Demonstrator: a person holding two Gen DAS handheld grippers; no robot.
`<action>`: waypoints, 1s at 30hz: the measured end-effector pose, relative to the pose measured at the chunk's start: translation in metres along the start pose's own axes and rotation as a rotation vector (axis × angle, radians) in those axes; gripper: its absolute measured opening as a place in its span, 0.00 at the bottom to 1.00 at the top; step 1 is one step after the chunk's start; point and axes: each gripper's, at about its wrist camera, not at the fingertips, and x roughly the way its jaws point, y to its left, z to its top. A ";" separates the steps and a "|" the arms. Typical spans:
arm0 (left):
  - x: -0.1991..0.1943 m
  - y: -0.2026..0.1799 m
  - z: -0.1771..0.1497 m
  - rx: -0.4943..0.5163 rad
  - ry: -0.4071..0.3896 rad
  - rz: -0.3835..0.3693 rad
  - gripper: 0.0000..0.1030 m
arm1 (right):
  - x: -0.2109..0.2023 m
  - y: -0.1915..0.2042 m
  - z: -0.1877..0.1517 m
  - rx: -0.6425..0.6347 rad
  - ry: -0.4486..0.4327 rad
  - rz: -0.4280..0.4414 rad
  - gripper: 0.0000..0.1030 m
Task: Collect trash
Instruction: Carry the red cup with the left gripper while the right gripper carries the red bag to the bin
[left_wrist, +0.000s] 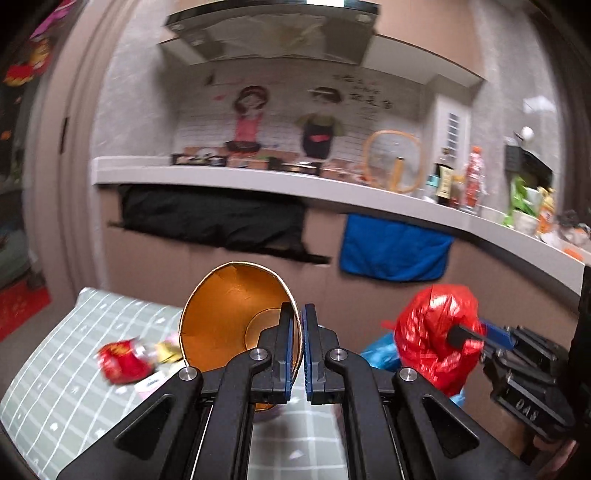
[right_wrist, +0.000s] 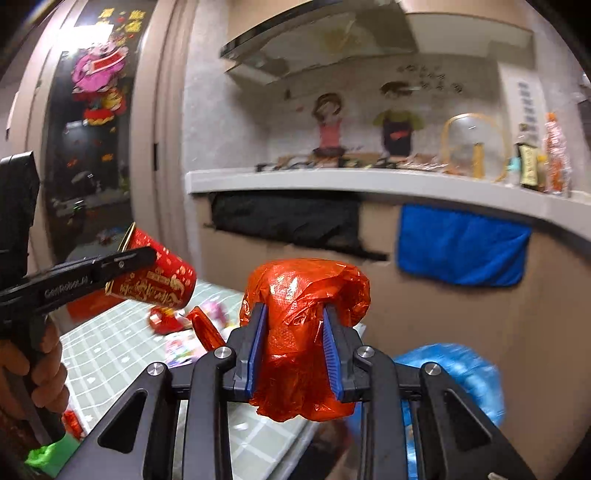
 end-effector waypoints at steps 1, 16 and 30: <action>0.005 -0.011 0.002 0.018 -0.002 -0.011 0.04 | -0.004 -0.012 0.003 0.009 -0.013 -0.022 0.25; 0.117 -0.139 -0.003 0.160 0.115 -0.174 0.04 | -0.001 -0.143 -0.015 0.129 0.015 -0.301 0.25; 0.209 -0.170 -0.063 0.105 0.389 -0.296 0.04 | 0.039 -0.203 -0.058 0.263 0.132 -0.327 0.25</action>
